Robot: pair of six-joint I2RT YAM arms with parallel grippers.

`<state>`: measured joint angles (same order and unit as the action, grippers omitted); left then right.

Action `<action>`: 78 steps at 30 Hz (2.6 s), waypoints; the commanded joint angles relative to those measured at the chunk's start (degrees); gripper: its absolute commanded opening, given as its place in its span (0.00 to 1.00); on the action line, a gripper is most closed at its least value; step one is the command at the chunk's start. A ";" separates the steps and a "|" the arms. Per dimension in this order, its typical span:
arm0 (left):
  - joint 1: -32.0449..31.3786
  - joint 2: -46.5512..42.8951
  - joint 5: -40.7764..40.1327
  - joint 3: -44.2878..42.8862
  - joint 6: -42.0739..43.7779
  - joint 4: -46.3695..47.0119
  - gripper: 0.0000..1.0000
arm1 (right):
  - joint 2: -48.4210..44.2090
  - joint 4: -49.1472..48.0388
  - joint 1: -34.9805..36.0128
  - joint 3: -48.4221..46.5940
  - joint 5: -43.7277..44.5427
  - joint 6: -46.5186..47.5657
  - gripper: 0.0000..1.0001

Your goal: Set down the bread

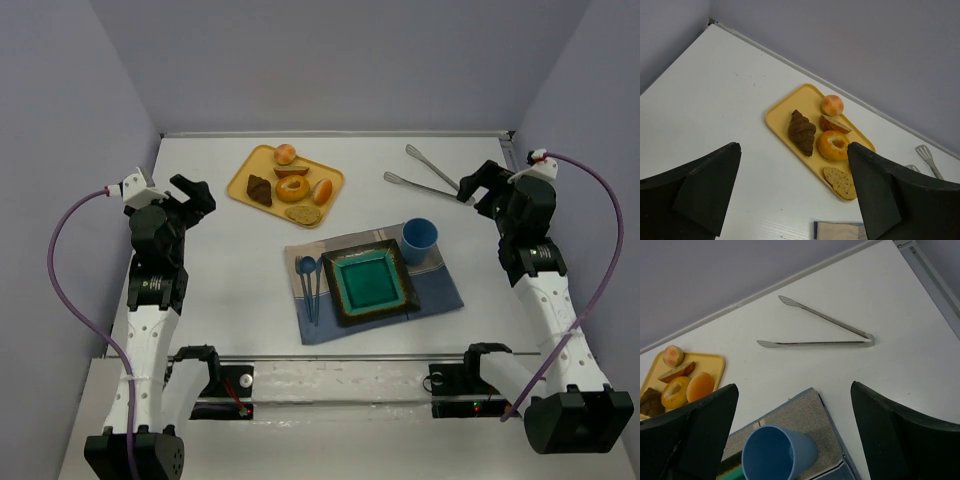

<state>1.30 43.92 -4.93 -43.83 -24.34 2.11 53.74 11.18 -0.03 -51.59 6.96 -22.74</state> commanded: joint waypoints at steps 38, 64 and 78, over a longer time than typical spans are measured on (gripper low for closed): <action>0.11 1.96 -0.96 -1.69 1.66 1.50 0.99 | 41.96 19.92 -4.79 -36.11 -26.21 63.08 1.00; 0.02 6.26 -4.56 -2.13 2.54 2.29 0.99 | 81.78 35.75 -8.05 -68.18 -27.70 73.54 1.00; 0.02 6.97 -5.18 -2.66 2.37 2.11 0.99 | 91.19 41.37 -8.05 -77.60 -29.28 68.01 1.00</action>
<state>1.28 51.33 -9.32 -43.99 -22.94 2.15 141.56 50.19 -7.86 -126.06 -21.69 47.13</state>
